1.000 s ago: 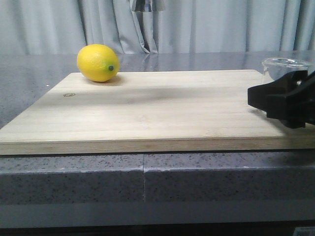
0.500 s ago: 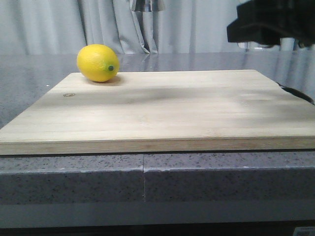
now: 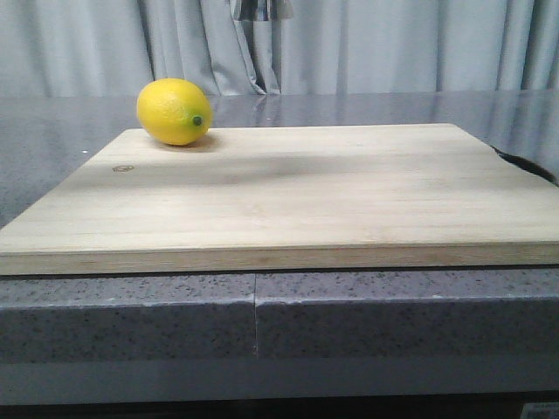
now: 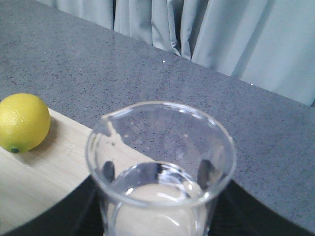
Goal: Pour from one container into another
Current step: 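Lift the glass beaker with the right gripper toward the held jigger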
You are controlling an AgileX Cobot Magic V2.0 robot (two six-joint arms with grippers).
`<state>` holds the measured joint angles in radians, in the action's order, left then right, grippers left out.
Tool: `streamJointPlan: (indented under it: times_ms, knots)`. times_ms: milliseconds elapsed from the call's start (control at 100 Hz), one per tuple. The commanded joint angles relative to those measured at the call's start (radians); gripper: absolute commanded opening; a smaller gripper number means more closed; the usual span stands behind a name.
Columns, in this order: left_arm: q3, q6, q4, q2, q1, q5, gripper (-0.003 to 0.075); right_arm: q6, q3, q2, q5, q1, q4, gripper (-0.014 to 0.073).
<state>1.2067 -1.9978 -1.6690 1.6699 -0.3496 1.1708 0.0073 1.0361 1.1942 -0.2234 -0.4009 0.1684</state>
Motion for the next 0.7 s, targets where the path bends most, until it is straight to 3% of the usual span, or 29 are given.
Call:
streamJointPlan:
  times_ms: [0,160,460,690]
  knots:
    - [0.024,0.009,-0.086,-0.049,-0.008,0.100,0.0187,-0.007,0.059,-0.028,0.047,0.000,0.016,0.0273]
    - [0.024,0.009,-0.086,-0.049,-0.008,0.100,0.0187,-0.007,0.094,-0.028,0.007,0.000,0.016,0.0273]
    - [0.024,0.009,-0.091,-0.049,-0.008,0.079,0.0187,-0.135,0.199,-0.028,-0.176,0.000,0.009,0.0273]
    - [0.024,0.008,-0.084,-0.049,-0.011,0.066,0.0187,-0.196,0.217,-0.028,-0.184,-0.023,-0.008,0.0273]
